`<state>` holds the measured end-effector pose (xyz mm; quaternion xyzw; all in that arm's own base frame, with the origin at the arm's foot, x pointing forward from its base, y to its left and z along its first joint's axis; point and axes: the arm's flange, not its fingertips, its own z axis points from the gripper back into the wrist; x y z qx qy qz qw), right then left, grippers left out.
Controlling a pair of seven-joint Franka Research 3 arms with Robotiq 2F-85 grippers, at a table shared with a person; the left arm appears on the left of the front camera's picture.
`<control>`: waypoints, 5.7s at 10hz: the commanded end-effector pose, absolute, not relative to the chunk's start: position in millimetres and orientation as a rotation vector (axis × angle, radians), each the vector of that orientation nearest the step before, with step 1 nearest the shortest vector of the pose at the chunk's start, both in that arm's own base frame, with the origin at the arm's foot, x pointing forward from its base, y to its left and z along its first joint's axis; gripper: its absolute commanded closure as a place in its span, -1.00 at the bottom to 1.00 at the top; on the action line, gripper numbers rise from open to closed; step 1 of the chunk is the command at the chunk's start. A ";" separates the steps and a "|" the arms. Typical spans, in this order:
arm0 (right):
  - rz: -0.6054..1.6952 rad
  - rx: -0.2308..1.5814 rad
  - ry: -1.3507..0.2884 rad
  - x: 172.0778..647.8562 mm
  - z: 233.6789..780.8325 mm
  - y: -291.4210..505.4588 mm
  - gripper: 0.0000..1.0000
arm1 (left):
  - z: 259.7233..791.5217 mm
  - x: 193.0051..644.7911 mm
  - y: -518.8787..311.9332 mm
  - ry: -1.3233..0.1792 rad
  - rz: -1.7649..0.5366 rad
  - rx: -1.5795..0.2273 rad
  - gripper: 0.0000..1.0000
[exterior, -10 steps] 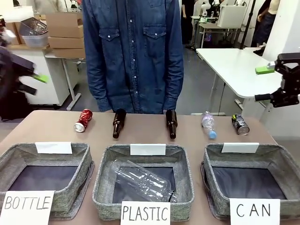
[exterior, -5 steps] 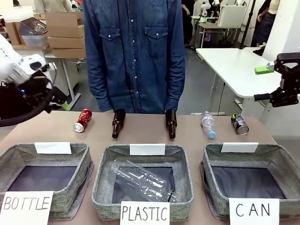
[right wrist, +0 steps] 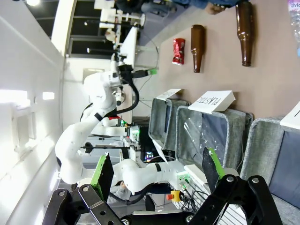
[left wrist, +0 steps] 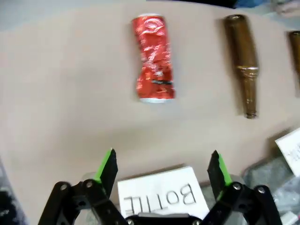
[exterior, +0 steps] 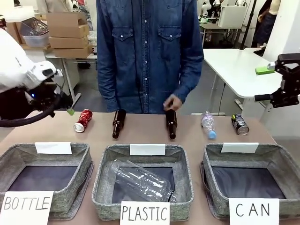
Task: Sort the can waste into the basket.
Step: Pick up the can waste from the table and place it in the right Fabric basket.
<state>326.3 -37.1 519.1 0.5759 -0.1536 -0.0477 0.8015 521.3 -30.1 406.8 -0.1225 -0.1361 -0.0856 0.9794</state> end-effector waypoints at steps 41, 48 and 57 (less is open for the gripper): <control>-0.081 1.253 -0.354 329.6 519.0 -35.3 -1.00 | 551.3 258.1 201.6 -0.694 -0.855 -1.203 1.00; -0.081 1.253 -0.354 329.6 519.0 -35.3 -1.00 | 553.8 260.5 156.8 -0.607 -0.962 -1.197 1.00; -0.335 0.883 -0.322 241.9 476.9 -143.9 -1.00 | 525.0 338.3 -283.0 -0.594 -1.315 -0.562 1.00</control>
